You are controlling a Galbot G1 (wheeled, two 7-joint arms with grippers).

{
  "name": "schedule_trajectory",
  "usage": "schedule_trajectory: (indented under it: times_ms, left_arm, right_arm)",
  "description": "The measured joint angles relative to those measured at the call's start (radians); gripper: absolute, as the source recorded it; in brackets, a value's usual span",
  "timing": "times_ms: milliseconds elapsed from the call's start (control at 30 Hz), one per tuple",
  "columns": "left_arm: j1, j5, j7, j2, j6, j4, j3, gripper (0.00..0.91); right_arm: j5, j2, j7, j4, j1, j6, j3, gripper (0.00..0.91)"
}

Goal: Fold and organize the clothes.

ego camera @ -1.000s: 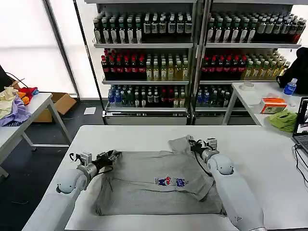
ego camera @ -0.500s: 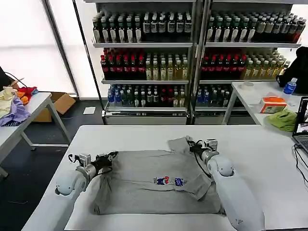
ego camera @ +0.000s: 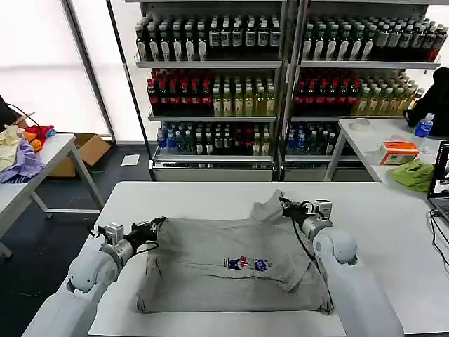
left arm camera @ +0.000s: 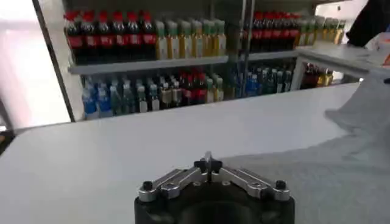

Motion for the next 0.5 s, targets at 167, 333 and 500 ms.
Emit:
schedule_trajectory:
  times_ms: [167,333,500]
  left_arm:
    - [0.059,0.000,-0.014,0.012,-0.006,-0.086,-0.039,0.000]
    - [0.133,0.023,-0.033,0.022,-0.020,-0.176,-0.076,0.000]
    - [0.239,0.056,-0.048,0.029,-0.027,-0.265,-0.116,0.000]
  right_arm:
    - [0.022,-0.005,0.012,0.140,-0.108,-0.004,0.051,0.000]
    - [0.024,0.001,0.017,0.265,-0.238,-0.004,0.113,0.000]
    - [0.017,0.009,0.024,0.367,-0.386,0.002,0.172,0.000]
